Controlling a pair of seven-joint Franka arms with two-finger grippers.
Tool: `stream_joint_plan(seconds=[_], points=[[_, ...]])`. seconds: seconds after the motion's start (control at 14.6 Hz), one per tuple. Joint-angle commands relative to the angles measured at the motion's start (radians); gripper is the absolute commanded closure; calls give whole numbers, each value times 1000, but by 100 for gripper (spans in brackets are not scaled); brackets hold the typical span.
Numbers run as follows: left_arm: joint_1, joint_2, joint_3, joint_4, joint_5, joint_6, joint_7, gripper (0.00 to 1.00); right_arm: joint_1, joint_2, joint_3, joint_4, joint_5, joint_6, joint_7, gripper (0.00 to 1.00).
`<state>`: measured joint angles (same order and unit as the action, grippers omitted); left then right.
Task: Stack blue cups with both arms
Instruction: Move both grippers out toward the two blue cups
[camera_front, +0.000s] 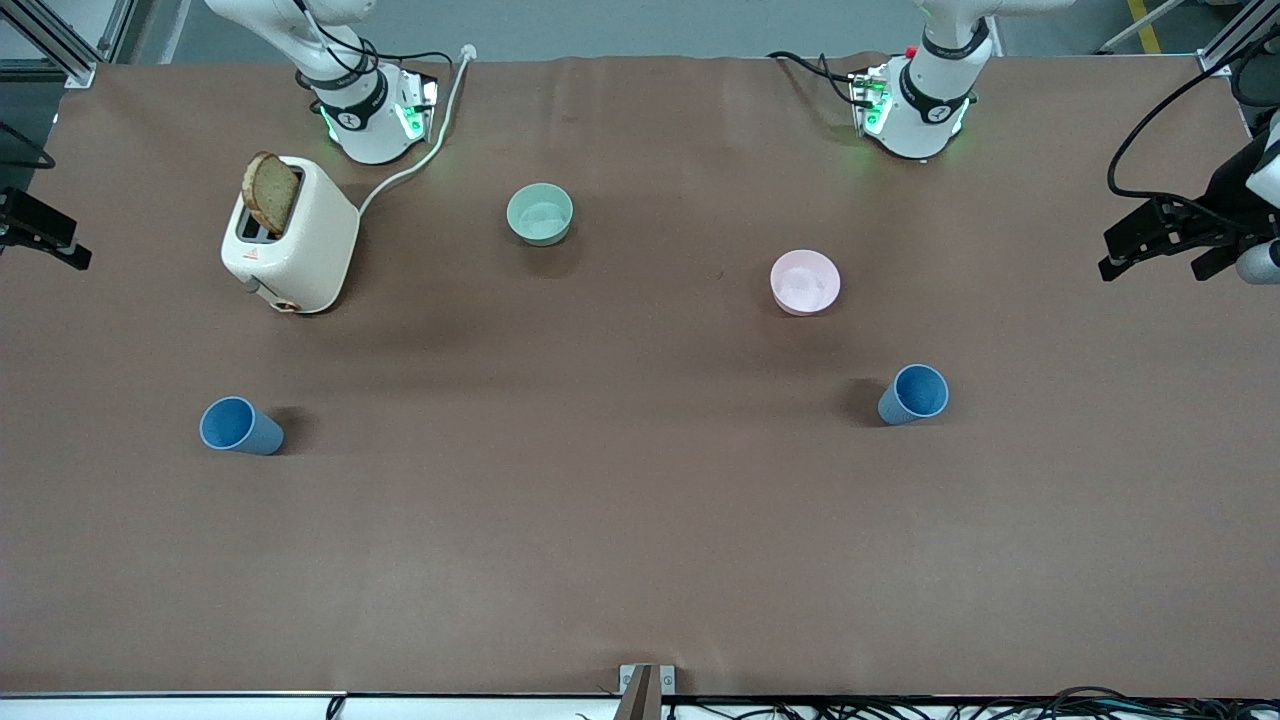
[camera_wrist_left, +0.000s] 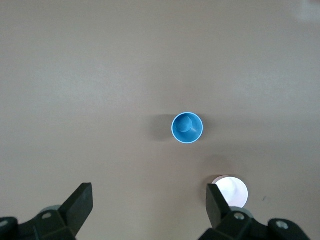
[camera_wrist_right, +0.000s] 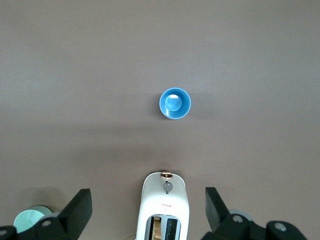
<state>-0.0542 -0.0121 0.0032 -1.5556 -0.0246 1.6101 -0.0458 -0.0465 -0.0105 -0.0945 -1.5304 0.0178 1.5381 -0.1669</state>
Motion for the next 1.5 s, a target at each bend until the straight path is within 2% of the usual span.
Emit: stream_joint_plan(seconds=[0.0, 0.41, 0.75, 1.09, 1.3, 1.43], points=[[5, -6, -9, 15, 15, -21, -8, 0, -1, 1, 1, 1, -19, -3, 14, 0], [1, -5, -11, 17, 18, -32, -12, 0, -1, 1, -1, 0, -18, -1, 14, 0], [2, 20, -14, 17, 17, -36, -123, 0, 1, 7, -1, -5, -19, 19, 10, 0], [14, 49, -11, 17, 17, -35, -65, 0, 2, 33, -1, -5, -19, 65, 14, 0], [14, 95, -8, 19, 18, -29, -48, 0, -1, 64, -1, -42, -19, 137, 12, 0], [10, 144, -8, 19, 20, -24, -48, 0, -10, 104, -2, -85, -21, 236, 6, 0]])
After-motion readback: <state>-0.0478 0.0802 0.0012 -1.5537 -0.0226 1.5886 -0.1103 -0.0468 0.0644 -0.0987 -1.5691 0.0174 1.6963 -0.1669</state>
